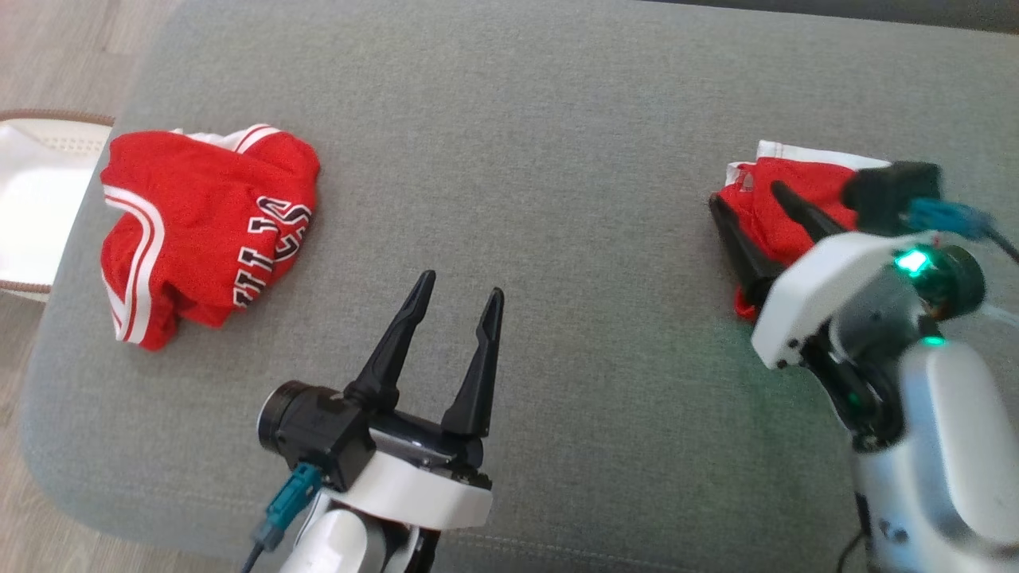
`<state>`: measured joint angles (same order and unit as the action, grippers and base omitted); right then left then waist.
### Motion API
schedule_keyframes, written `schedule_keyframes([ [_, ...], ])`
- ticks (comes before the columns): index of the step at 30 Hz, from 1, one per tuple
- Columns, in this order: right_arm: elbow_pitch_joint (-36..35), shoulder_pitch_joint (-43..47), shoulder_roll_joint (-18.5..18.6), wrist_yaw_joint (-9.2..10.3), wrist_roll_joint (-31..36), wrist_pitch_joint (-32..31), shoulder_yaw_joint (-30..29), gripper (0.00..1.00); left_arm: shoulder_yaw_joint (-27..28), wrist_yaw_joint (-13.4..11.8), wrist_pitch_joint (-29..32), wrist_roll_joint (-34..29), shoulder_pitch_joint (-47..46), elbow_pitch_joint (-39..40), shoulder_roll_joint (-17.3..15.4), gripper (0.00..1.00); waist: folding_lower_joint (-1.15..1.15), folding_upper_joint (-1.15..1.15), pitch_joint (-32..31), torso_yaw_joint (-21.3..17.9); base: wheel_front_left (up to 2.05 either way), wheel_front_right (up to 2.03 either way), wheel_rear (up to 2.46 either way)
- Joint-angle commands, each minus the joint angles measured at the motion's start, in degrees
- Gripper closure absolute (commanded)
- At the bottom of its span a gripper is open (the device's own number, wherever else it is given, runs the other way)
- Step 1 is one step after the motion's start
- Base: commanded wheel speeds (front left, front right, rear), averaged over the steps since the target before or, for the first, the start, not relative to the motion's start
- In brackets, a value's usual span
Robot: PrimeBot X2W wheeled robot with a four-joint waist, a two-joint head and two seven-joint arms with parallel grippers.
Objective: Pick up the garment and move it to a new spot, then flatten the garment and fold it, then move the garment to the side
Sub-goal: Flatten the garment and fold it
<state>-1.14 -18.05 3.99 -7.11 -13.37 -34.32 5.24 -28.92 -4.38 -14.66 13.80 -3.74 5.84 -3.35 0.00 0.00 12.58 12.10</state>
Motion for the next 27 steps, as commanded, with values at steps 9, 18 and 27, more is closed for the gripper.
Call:
schedule_keyframes([
  [9, -13.1, 8.7, -0.7, -0.37, -10.4, -0.6, -9.7, 1.00, 2.4, -0.3, -0.3, -0.5, -0.1, 2.9, 0.4, 0.00, 0.00, 0.00, -0.9, -2.1, 0.00, 0.00, 0.00],
  [18, -6.0, 4.5, 2.2, -0.37, -15.4, -4.6, -17.9, 1.00, 0.9, 0.6, -0.3, -0.4, -0.5, 3.3, 0.5, 0.00, 0.00, 0.00, 0.6, -0.9, 0.00, 0.00, 0.00],
  [27, 6.2, 5.0, 1.5, -0.37, -15.5, -5.5, -9.8, 1.00, 0.0, 0.7, -0.3, 0.7, -0.9, 2.4, 0.5, 0.00, 0.00, 0.00, -0.5, 1.5, 0.00, 0.00, 0.00],
])
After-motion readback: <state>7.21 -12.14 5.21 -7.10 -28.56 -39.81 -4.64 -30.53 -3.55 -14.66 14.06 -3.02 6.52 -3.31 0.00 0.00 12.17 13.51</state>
